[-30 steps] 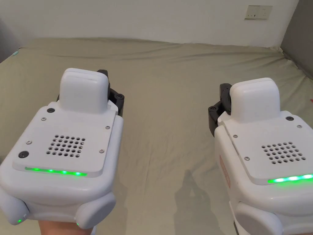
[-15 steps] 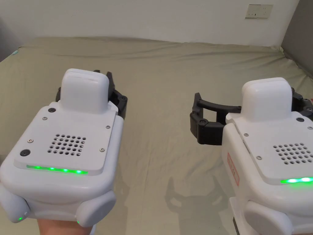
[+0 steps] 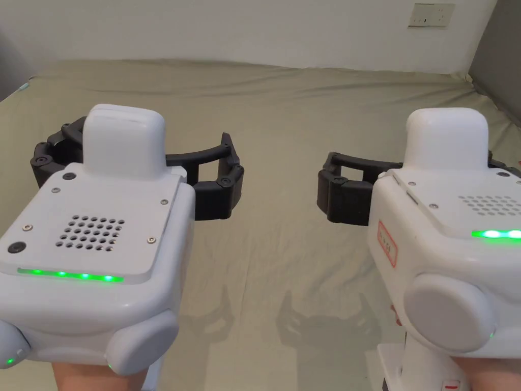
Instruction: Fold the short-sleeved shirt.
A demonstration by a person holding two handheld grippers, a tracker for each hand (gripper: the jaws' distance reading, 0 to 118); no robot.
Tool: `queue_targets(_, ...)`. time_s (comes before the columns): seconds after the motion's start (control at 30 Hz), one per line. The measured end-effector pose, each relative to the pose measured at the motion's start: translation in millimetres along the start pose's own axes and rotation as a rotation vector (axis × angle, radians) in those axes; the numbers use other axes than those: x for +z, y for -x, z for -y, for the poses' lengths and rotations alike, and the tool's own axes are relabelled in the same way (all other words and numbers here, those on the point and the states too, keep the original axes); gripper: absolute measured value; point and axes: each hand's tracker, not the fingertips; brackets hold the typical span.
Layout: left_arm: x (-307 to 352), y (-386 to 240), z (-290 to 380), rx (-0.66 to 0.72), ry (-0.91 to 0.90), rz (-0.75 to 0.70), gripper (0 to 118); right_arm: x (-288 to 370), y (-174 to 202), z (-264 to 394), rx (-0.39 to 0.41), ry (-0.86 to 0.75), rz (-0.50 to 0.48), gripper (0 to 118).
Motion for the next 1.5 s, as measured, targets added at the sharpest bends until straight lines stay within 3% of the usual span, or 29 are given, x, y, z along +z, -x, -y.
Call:
queue_targets(0.17, 0.3, -1.3, -3.2, -0.014, 0.005, 0.000, 118, 0.9, -7.8, -9.4, -0.045, 0.023, -0.096, 118)
queue_targets(0.37, 4.8, -2.1, -10.2, -0.022, -0.020, 0.000, 118, 3.8, -5.9, -17.1, -0.045, 0.043, -0.032, 118)
queue_targets(0.8, 3.9, -1.4, -9.0, -0.013, -0.006, 0.009, 118, -12.5, -7.5, -2.3, -0.023, 0.110, -0.013, 118)
queue_targets(1.07, 2.6, -0.2, -5.2, -0.014, 0.008, 0.005, 118, -15.8, -5.5, -1.7, -0.031, 0.135, -0.065, 118)
queue_targets(1.2, -0.2, -0.2, -1.6, -0.013, 0.020, 0.003, 118, -10.2, -9.1, -2.3, -0.073, 0.054, -0.069, 118)
queue_targets(1.33, -2.0, -0.9, 0.6, -0.017, 0.025, -0.001, 118, -2.5, -6.0, 12.0, 0.092, -0.214, -0.054, 118)
queue_targets(1.4, -3.1, -1.6, 1.5, -0.014, 0.026, 0.000, 118, -1.2, 0.4, 15.1, 0.169, -0.238, 0.008, 118)
queue_targets(1.5, -3.9, -3.3, 2.1, -0.012, 0.025, -0.001, 118, -1.7, 2.1, 19.6, 0.170, -0.225, 0.003, 118)
